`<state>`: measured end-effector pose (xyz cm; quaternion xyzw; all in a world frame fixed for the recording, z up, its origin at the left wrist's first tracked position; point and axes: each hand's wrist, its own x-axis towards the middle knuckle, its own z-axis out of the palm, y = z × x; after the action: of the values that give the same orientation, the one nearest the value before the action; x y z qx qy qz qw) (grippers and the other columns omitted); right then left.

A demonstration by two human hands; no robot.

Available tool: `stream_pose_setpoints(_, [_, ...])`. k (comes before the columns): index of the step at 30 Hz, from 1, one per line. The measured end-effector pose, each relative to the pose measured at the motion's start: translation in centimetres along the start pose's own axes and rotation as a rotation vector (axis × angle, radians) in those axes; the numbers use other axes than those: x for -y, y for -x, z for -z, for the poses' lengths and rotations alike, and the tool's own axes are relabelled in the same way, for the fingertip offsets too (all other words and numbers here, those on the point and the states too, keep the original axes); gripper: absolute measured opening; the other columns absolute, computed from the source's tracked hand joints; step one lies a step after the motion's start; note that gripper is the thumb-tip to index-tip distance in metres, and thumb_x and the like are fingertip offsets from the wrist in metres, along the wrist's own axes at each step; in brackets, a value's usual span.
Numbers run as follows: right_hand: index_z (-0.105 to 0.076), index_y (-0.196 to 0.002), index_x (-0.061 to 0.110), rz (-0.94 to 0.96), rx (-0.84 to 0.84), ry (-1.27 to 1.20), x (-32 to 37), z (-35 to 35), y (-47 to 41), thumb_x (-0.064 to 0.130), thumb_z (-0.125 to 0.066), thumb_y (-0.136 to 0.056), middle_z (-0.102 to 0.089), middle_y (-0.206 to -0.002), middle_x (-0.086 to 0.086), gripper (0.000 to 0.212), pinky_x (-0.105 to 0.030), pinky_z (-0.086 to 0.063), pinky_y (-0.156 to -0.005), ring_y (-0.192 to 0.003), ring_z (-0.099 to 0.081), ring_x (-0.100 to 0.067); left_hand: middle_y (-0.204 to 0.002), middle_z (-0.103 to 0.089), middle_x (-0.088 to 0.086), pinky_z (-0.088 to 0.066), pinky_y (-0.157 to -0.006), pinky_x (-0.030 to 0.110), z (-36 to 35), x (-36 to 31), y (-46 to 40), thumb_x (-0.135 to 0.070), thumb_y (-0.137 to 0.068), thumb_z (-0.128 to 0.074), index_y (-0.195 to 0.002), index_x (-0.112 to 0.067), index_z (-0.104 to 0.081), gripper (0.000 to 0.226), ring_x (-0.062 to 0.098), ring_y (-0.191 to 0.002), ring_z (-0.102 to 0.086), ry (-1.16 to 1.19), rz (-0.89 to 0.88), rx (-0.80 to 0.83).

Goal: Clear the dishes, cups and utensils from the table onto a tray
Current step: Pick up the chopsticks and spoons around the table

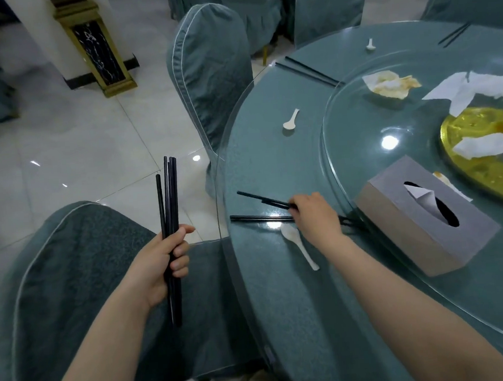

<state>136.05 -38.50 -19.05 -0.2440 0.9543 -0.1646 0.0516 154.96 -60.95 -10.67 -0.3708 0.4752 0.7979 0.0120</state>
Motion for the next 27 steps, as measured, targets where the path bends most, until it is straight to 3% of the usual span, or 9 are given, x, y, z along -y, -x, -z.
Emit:
stream_pose_setpoints(3, [-0.064,-0.104,0.015,0.051,0.063,-0.061,2.6,-1.2,-2.6,0.025,-0.051,-0.096,-0.067,-0.102,-0.005,0.018,-0.032,-0.036,-0.069,-0.101,-0.049,-0.025,-0.049,-0.035,-0.007,-0.024,-0.031,0.015,0.8,-0.1,0.2,-0.018,-0.099,-0.043,-0.097,-0.011,-0.055,0.014,0.003,-0.034,-0.029,0.041,0.000,-0.037])
stream_pose_setpoints(8, [-0.066,-0.113,0.011,0.068,0.261,-0.095,3.6,-3.5,-4.3,0.016,-0.055,-0.093,-0.064,-0.114,-0.013,0.024,-0.032,-0.042,-0.087,-0.108,-0.056,-0.031,-0.049,-0.035,-0.007,-0.024,-0.031,0.014,2.2,-0.2,0.6,-0.019,-0.099,-0.043,-0.097,-0.012,-0.055,0.014,0.003,-0.034,-0.029,0.082,-0.008,-0.087])
stream_pose_setpoints(12, [-0.069,-0.112,0.011,0.065,0.183,-0.106,0.9,-3.6,-4.2,0.010,-0.053,-0.092,-0.064,-0.107,-0.015,0.026,-0.034,-0.040,-0.086,-0.105,-0.055,-0.034,-0.049,-0.034,-0.007,-0.023,-0.030,0.015,3.2,0.1,0.6,-0.019,-0.099,-0.043,-0.095,-0.012,-0.056,0.015,0.003,-0.034,-0.028,0.109,-0.008,-0.122])
stream_pose_setpoints(18, [-0.062,-0.125,0.022,0.040,0.245,-0.041,-3.0,-2.3,-3.6,0.031,-0.065,-0.088,-0.054,-0.120,-0.003,0.038,-0.031,-0.034,-0.099,-0.117,-0.044,-0.024,-0.049,-0.034,-0.007,-0.024,-0.030,0.015,3.5,0.6,-0.1,-0.019,-0.099,-0.042,-0.096,-0.013,-0.056,0.015,0.003,-0.034,-0.028,0.123,0.007,-0.125])
stream_pose_setpoints(23, [-0.058,-0.126,0.022,-0.002,0.281,-0.010,-4.3,-1.2,-2.9,0.032,-0.071,-0.082,-0.055,-0.119,-0.002,0.047,-0.033,-0.040,-0.096,-0.115,-0.048,-0.025,-0.050,-0.036,-0.007,-0.026,-0.031,0.016,3.4,0.5,-0.7,-0.020,-0.099,-0.043,-0.094,-0.014,-0.056,0.016,0.003,-0.035,-0.030,0.107,0.021,-0.107])
stream_pose_setpoints(27, [-0.063,-0.110,0.022,-0.096,0.251,0.036,-5.7,-1.3,-1.2,0.021,-0.068,-0.083,-0.058,-0.110,-0.004,0.028,-0.037,-0.046,-0.088,-0.105,-0.053,-0.028,-0.053,-0.041,-0.005,-0.029,-0.033,0.016,3.2,0.3,-0.9,-0.020,-0.099,-0.044,-0.095,-0.013,-0.056,0.015,0.005,-0.038,-0.034,0.091,0.019,-0.117])
